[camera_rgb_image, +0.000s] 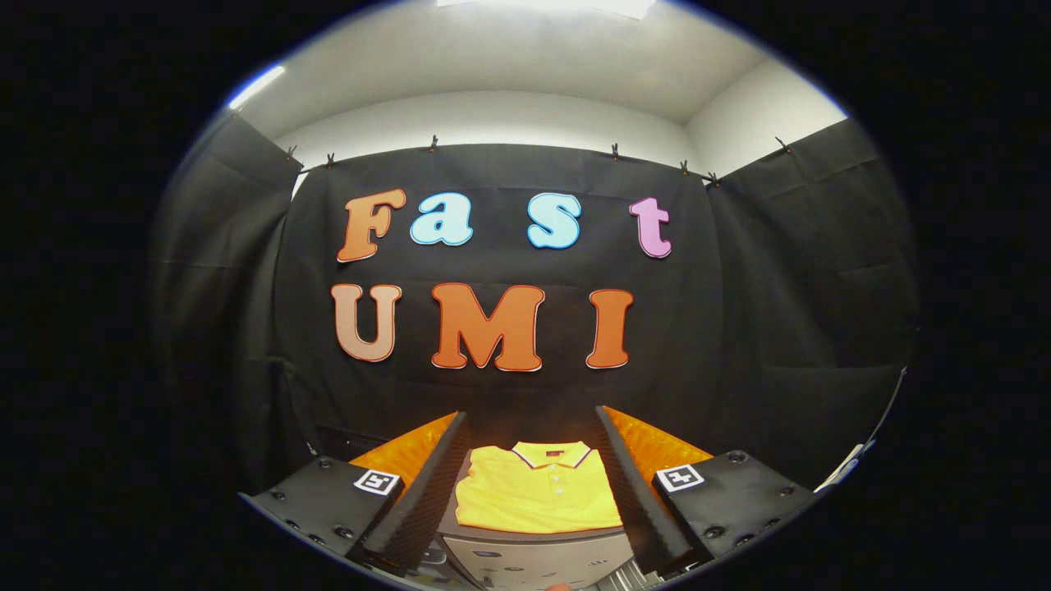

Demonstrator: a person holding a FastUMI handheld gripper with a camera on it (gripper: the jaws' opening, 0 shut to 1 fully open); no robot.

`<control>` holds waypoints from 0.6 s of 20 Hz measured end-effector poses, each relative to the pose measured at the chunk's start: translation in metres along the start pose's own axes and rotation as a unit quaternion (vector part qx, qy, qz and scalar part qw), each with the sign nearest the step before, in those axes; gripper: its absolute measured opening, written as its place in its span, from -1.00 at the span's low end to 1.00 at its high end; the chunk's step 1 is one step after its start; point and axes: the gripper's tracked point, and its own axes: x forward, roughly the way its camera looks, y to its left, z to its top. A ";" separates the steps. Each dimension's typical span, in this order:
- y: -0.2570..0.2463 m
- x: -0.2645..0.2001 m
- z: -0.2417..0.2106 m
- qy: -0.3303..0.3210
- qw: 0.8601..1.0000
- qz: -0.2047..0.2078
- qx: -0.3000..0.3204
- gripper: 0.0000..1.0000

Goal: Put the clothes into the washing machine and then close the washing machine lid.

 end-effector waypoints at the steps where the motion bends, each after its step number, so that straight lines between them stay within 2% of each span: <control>1: 0.000 0.001 0.000 -0.001 1.000 0.000 -0.001 0.95; 12: -0.013 0.038 -0.012 0.015 1.000 -0.002 -0.002 0.95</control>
